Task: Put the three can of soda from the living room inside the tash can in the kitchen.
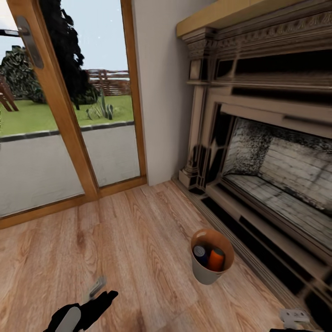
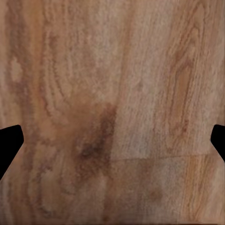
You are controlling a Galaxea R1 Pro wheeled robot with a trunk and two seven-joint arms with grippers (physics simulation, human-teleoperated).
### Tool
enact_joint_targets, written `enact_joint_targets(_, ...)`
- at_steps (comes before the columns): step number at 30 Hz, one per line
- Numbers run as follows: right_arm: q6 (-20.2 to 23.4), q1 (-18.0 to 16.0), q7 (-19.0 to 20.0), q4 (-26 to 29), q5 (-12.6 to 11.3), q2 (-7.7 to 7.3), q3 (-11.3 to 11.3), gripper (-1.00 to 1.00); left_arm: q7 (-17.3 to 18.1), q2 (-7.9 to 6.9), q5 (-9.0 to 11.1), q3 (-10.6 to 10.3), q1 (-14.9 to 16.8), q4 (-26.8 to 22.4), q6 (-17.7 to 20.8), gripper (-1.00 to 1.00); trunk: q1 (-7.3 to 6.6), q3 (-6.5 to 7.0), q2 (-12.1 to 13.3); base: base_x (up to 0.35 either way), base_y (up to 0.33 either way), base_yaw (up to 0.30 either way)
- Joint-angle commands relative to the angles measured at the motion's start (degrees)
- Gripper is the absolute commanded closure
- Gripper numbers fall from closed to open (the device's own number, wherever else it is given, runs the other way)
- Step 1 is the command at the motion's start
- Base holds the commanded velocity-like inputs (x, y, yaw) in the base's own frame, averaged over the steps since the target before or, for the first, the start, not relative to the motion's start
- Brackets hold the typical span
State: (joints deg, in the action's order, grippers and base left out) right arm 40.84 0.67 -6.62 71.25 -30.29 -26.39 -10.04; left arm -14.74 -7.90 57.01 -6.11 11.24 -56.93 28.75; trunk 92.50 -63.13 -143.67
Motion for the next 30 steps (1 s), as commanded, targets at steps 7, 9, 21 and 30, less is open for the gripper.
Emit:
enact_joint_targets(7, -6.4, 0.3, 0.8, 9.8, 2.2, 0.36, 0.8, -1.00, 1.2, -0.16, 0.0, -0.1, -1.3, -1.9, -2.7, -1.00, -0.18, 1.56, 0.1, 0.000, 0.000, 0.000)
enact_joint_targets(9, -7.6, 1.0, 1.4, 16.3, 2.0, -1.26, 3.6, -1.00, 1.1, -0.35, 0.0, 0.0, -4.3, -8.0, -3.3, -1.00, -0.23, 2.00, 0.1, 0.000, 0.000, 0.000)
enact_joint_targets(21, -10.3, 1.6, 14.3, 20.9, 2.1, -2.05, 14.8, -1.00, 0.4, -0.66, -0.2, 0.0, -8.0, -16.4, -3.8, -1.00, -0.54, 4.66, 0.3, 0.000, 0.000, 0.000)
enact_joint_targets(30, -10.0, 1.7, 14.8, 10.8, 2.4, -0.56, 14.8, -1.00, 0.3, -0.63, -0.2, -0.1, -8.2, -15.6, -3.8, -1.00, -0.77, 6.66, 0.4, 0.000, 0.000, 0.000)
